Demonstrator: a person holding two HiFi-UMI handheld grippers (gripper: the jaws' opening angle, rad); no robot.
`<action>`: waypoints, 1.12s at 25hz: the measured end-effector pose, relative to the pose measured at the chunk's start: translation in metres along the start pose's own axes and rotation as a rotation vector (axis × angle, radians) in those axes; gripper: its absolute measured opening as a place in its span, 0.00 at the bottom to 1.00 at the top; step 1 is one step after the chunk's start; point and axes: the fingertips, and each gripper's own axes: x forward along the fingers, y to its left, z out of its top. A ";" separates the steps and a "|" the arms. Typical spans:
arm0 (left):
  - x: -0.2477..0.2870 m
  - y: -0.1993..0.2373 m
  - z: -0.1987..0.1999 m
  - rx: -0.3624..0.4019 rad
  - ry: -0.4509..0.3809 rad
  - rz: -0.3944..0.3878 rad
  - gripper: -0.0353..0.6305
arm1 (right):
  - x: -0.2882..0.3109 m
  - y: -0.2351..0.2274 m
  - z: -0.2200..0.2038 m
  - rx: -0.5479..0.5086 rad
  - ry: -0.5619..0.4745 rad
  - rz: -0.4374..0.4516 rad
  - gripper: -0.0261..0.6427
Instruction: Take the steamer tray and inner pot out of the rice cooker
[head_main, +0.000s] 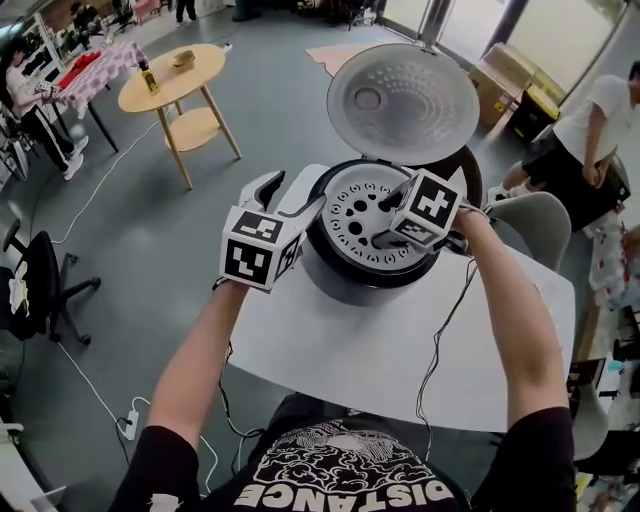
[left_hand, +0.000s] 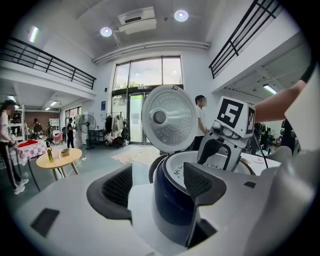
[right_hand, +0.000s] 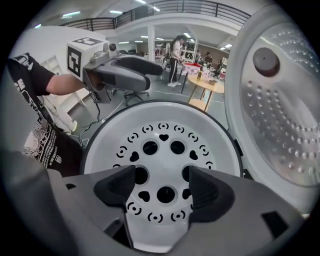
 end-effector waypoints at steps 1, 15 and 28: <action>0.001 0.003 -0.001 0.002 0.001 -0.008 0.52 | 0.004 -0.001 0.001 -0.002 0.022 0.003 0.57; 0.017 0.026 -0.006 0.012 0.018 -0.061 0.52 | 0.026 -0.008 -0.011 -0.038 0.213 0.095 0.53; 0.011 0.006 0.037 0.055 -0.059 -0.106 0.52 | -0.028 -0.003 0.000 -0.022 0.223 0.021 0.50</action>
